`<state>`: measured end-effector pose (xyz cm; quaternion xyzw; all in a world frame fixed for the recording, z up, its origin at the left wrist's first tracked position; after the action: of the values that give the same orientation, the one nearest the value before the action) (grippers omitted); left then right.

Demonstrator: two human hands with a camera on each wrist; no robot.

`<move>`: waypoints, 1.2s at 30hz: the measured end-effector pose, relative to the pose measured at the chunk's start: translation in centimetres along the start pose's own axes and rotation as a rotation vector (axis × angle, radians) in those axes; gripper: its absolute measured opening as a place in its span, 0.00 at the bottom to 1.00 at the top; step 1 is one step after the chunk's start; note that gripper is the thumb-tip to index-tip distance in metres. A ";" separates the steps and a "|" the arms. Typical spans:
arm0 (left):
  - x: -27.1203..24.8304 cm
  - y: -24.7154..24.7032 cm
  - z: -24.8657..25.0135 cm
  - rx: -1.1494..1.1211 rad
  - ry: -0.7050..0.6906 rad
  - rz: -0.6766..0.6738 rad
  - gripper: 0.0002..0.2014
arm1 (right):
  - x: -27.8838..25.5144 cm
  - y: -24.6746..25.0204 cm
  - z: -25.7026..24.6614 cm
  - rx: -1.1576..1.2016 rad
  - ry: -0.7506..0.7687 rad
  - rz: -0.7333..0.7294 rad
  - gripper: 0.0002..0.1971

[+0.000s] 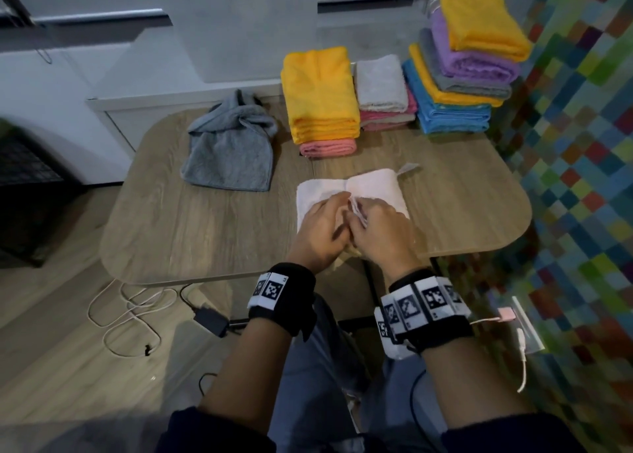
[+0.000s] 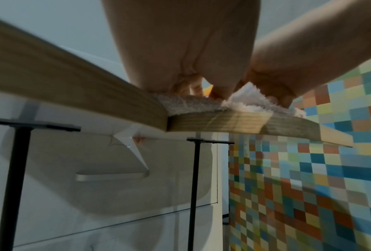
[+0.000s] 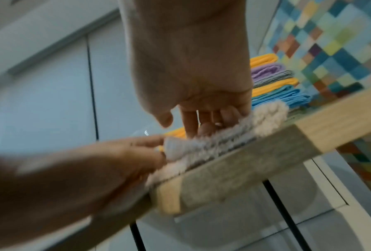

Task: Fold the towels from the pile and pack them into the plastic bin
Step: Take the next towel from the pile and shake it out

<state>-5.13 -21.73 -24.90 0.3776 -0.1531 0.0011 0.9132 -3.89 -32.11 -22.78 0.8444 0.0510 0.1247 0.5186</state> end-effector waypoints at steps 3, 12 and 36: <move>-0.1 -0.1 0.2 0.022 -0.016 -0.013 0.27 | 0.2 2.0 1.4 0.254 -0.117 0.054 0.20; 0.3 -1.2 0.6 0.136 0.018 -0.071 0.32 | -0.3 2.2 6.5 0.429 -0.504 -0.091 0.18; 3.4 0.3 -0.1 -0.307 0.402 0.137 0.14 | -0.3 2.9 4.1 0.299 -0.244 0.180 0.13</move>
<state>-1.90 -21.80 -23.86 0.2154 0.0078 0.1147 0.9697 -3.20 -37.06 -22.00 0.9218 -0.0697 0.0584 0.3768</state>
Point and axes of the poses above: each hand's wrist, its own x-axis towards the middle knuckle, its own y-axis out of the back of the hand, z = x × y, the point moved 7 cm from there along x, towards the middle knuckle, and after that the axes turned 2 degrees about -x, right-handed, at the moved point
